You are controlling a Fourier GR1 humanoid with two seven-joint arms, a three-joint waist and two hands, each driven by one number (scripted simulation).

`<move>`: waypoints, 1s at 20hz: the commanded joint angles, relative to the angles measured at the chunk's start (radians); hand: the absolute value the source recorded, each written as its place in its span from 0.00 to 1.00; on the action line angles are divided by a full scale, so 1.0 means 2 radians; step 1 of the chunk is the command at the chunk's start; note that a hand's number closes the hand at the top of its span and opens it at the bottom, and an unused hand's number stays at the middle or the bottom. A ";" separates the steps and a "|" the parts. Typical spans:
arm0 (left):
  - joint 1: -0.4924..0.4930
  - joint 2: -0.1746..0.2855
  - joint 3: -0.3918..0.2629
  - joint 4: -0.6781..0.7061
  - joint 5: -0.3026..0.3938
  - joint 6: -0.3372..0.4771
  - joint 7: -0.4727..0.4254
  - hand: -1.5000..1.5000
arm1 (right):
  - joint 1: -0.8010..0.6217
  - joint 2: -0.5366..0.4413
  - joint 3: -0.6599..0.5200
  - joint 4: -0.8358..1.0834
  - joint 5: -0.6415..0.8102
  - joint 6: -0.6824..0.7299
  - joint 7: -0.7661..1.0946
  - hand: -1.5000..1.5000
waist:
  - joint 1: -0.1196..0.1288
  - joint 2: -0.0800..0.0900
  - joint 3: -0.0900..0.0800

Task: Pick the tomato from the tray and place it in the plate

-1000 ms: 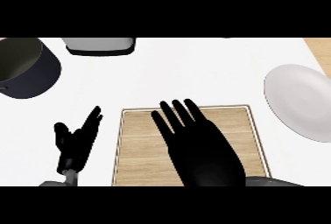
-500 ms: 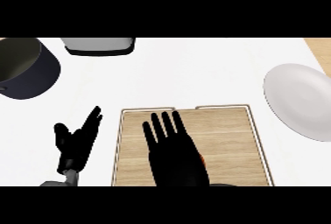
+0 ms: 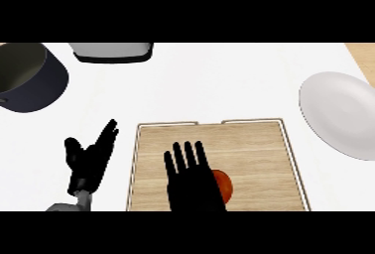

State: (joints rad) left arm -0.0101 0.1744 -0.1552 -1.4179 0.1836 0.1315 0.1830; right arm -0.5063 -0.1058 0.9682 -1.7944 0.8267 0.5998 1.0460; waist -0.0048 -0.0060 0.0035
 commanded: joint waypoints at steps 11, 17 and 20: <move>0.016 0.000 0.007 -0.010 -0.001 -0.016 0.009 0.50 | 0.027 0.027 -0.023 0.071 0.124 0.037 0.005 0.00 | 0.004 0.003 -0.002; 0.008 -0.004 0.015 0.011 -0.009 -0.025 -0.001 0.50 | 0.065 0.035 -0.027 0.089 0.162 0.041 -0.029 0.00 | 0.002 0.003 -0.002; 0.017 -0.009 0.014 -0.011 -0.009 -0.018 0.019 0.50 | 0.076 0.043 -0.034 0.097 0.185 0.038 -0.031 0.00 | 0.003 0.003 -0.002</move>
State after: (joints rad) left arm 0.0306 0.1745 -0.1305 -1.4753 0.1746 0.0946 0.2208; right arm -0.3719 -0.0536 0.9146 -1.6370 1.1543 0.6577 0.9310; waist 0.0014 -0.0026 0.0018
